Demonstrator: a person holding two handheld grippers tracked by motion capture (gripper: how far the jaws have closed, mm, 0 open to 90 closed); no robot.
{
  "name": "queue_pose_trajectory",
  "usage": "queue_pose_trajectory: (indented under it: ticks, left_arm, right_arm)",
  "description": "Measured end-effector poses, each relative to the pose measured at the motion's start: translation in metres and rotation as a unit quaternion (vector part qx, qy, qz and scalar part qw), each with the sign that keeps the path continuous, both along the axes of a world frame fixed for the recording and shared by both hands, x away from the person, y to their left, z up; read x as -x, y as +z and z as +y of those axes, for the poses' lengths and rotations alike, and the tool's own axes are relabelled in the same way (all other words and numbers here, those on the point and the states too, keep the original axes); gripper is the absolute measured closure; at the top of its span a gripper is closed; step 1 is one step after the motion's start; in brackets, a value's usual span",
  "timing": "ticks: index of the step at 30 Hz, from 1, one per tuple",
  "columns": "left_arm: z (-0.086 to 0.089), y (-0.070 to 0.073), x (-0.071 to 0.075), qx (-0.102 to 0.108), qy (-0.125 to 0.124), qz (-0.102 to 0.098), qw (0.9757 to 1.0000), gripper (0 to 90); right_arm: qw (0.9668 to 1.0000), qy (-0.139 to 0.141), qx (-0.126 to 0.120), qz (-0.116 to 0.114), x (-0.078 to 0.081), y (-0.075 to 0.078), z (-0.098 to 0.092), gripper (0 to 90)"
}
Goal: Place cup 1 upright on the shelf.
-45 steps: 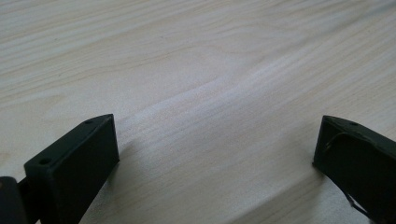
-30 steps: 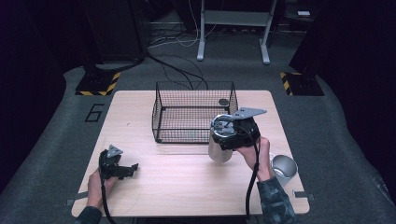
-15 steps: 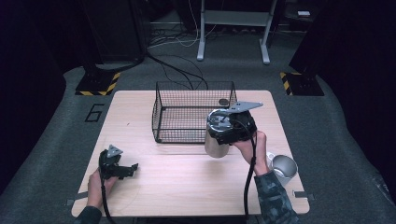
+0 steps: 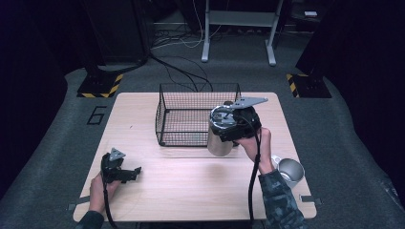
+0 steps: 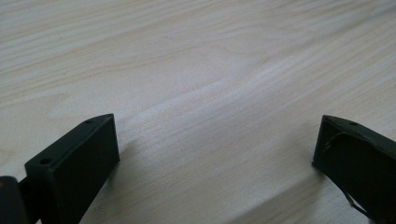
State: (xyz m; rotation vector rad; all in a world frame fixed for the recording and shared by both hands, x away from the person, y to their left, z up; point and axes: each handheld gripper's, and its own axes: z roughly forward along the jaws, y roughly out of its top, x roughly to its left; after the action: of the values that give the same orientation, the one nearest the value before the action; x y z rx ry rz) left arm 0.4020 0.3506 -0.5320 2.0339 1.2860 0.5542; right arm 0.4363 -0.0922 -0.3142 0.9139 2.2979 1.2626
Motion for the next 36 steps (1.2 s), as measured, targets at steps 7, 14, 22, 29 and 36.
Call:
queue_pose_trajectory:
  ticks: [7, 14, 22, 29, 36]
  left_arm:
    - [0.000, 0.000, 0.000, -0.001, 0.000, 0.000, 1.0000, 0.0]
    - [0.000, 0.000, 0.000, 0.000, 0.000, 0.000, 1.0000, 0.0]
    - [0.000, 0.000, 0.000, -0.001, 0.000, 0.000, 1.0000, 0.0]
    - [0.000, 0.000, 0.000, 0.000, 0.000, 0.000, 1.0000, 0.0]
    - [0.000, 0.000, 0.000, -0.001, 0.000, 0.000, 1.0000, 0.0]
  right_arm:
    - [1.0000, 0.001, 0.000, -0.002, -0.004, 0.009, 0.004, 3.6]
    - [1.0000, -0.002, -0.001, -0.005, -0.014, 0.014, 0.007, 3.6]
    - [1.0000, -0.005, -0.003, 0.001, -0.027, 0.017, 0.013, 3.6]
    - [1.0000, -0.004, -0.003, -0.003, -0.038, 0.022, 0.019, 3.6]
    - [0.9999, -0.008, -0.007, -0.002, -0.051, 0.028, 0.025, 3.6]
